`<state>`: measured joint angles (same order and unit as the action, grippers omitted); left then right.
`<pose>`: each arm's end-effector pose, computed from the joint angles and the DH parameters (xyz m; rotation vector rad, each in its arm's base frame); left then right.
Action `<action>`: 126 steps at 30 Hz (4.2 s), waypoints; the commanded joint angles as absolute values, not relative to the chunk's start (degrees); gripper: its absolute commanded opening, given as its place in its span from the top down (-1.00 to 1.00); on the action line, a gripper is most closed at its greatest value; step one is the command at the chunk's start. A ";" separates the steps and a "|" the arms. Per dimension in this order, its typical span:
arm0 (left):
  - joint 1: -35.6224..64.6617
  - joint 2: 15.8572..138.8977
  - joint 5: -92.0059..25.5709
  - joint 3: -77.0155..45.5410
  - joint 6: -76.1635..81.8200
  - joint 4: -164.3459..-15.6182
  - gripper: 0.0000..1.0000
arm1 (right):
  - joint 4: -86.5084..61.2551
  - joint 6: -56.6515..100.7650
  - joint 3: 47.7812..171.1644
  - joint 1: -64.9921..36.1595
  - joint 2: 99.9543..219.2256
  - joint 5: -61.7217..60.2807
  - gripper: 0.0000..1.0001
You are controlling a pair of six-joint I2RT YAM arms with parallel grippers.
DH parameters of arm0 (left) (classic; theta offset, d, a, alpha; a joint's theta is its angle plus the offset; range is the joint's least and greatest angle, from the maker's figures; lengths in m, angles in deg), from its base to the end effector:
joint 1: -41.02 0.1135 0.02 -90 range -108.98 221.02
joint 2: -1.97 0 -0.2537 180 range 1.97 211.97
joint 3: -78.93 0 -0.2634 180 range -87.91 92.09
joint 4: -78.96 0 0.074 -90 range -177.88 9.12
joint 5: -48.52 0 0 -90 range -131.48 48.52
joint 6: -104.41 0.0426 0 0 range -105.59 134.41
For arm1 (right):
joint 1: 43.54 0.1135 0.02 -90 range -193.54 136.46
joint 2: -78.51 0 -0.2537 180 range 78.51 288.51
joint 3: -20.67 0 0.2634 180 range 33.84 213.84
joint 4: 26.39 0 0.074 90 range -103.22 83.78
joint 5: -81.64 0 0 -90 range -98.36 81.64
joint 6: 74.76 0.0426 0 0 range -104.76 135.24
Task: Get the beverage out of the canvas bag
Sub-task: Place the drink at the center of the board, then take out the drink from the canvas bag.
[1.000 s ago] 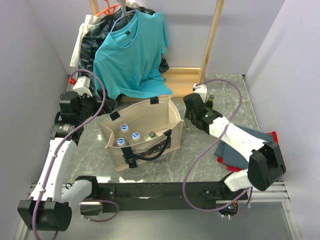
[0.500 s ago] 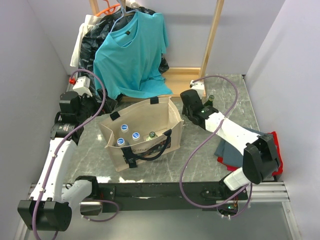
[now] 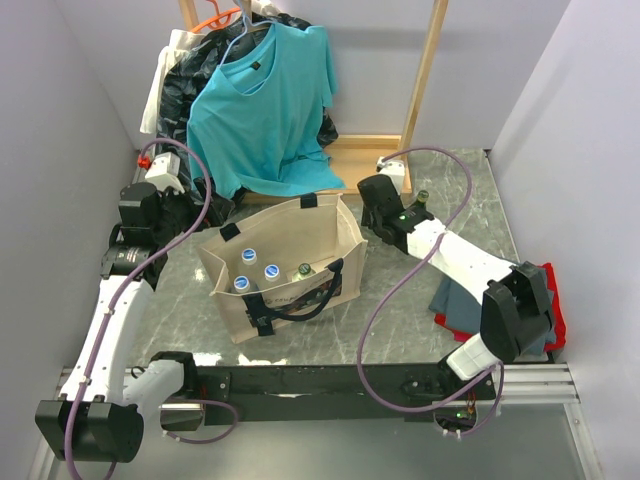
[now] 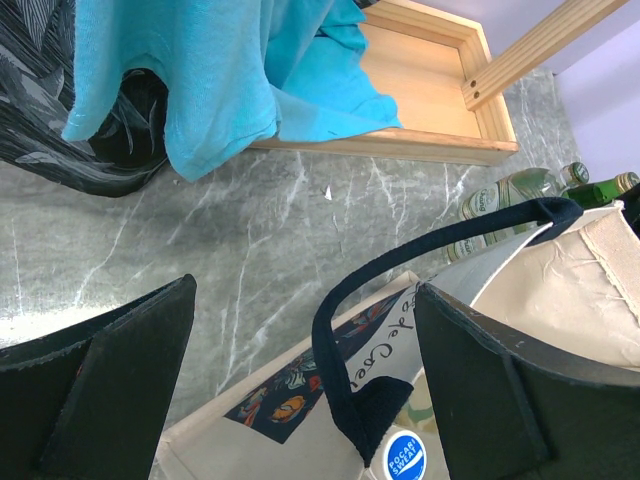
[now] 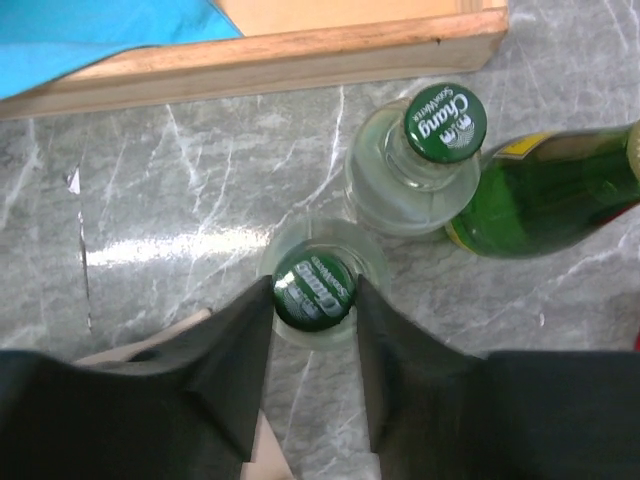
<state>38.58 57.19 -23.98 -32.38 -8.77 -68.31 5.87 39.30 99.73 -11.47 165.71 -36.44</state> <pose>0.2389 -0.0230 0.3454 -0.1395 1.9301 -0.5915 0.3101 0.1706 0.2573 0.0983 2.1773 -0.0071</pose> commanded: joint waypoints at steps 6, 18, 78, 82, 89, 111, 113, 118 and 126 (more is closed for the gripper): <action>38.73 56.38 -24.43 -32.62 -7.48 -69.25 -0.93 | 4.53 39.59 104.76 -11.99 166.66 -36.84 -0.14; 38.73 56.38 -24.34 -32.62 -7.65 -69.51 -0.93 | 4.89 39.68 104.68 -11.90 165.53 -37.28 -0.23; 38.73 56.64 -25.48 -31.30 -7.21 -70.21 -0.93 | 25.18 28.78 129.20 4.88 155.94 -26.39 -0.51; 38.73 56.46 -25.57 -31.57 -7.39 -70.30 -0.93 | 28.17 28.42 132.10 6.29 158.92 -23.30 -0.53; 38.73 56.37 -25.22 -32.01 -7.83 -70.83 -0.93 | 29.93 28.86 133.42 8.31 161.30 -21.54 -0.54; 38.73 55.67 -24.96 -33.41 -8.01 -71.09 -0.93 | 34.85 28.95 134.21 12.00 166.75 -18.56 -0.56; 38.73 55.58 -24.78 -33.76 -8.09 -71.35 -0.93 | 35.03 29.65 133.34 12.70 167.01 -18.82 -0.56; 38.73 55.93 -24.43 -33.50 -8.62 -72.14 -0.93 | 35.38 30.80 131.14 14.55 167.28 -17.86 -0.55; 38.73 56.29 -23.55 -33.50 -9.15 -72.59 -0.93 | 37.93 31.06 129.64 16.22 168.33 -17.59 -0.55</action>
